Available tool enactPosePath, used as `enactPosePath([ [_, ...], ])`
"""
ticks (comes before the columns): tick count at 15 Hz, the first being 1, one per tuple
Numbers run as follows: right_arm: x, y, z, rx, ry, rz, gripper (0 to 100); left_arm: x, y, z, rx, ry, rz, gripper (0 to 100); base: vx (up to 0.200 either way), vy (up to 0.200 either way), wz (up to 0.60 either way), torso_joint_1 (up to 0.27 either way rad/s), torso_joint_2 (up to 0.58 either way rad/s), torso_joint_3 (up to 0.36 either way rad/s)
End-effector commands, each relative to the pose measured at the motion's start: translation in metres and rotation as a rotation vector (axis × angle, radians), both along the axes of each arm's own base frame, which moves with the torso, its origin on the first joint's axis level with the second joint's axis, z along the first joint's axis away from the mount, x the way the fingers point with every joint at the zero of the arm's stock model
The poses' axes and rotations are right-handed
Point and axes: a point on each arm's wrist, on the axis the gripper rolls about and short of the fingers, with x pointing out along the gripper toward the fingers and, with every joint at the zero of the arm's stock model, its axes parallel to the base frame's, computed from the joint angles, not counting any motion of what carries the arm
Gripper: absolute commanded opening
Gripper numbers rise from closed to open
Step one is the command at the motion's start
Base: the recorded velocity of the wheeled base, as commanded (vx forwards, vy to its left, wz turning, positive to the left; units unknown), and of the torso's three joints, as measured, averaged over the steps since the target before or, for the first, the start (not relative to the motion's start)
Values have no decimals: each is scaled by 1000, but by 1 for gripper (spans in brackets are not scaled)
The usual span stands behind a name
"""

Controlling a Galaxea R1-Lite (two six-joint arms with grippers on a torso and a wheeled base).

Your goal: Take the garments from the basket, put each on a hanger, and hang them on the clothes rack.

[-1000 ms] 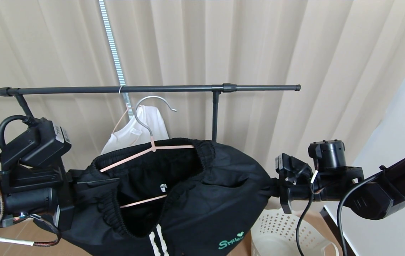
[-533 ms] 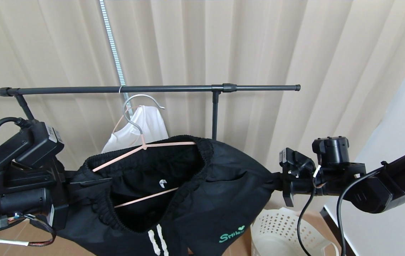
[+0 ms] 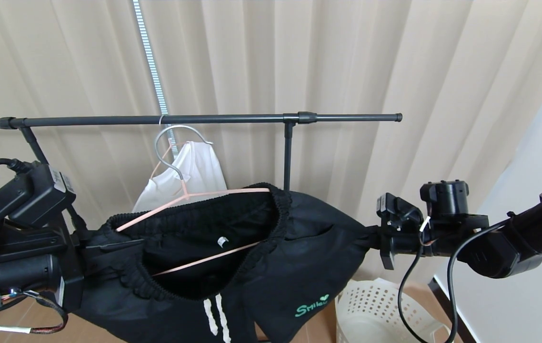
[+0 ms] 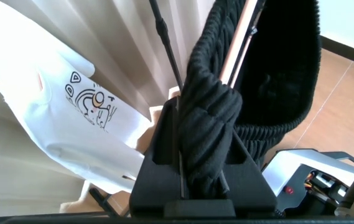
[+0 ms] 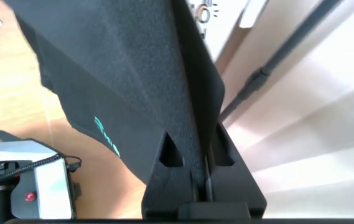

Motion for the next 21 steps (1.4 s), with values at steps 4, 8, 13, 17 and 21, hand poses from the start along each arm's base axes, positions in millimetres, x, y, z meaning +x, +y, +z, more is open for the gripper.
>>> enactPosePath([
  [4,3,-2,-4,1,14,-11,0,-1,2,2,-11,-2,17,0,0,0,0,0,0,0],
  [8,4,-2,-6,1,18,-11,0,-1,2,3,-15,-3,20,0,0,0,0,0,0,0],
  [13,1,0,-5,-4,16,-9,0,-1,5,3,-30,6,47,0,0,0,0,0,0,0],
  [17,1,0,-8,-11,26,-14,0,-2,6,8,-32,-14,53,0,0,0,0,0,0,0],
  [21,2,4,-16,-20,47,-7,0,-2,6,10,-30,-24,60,0,0,0,0,0,0,0],
])
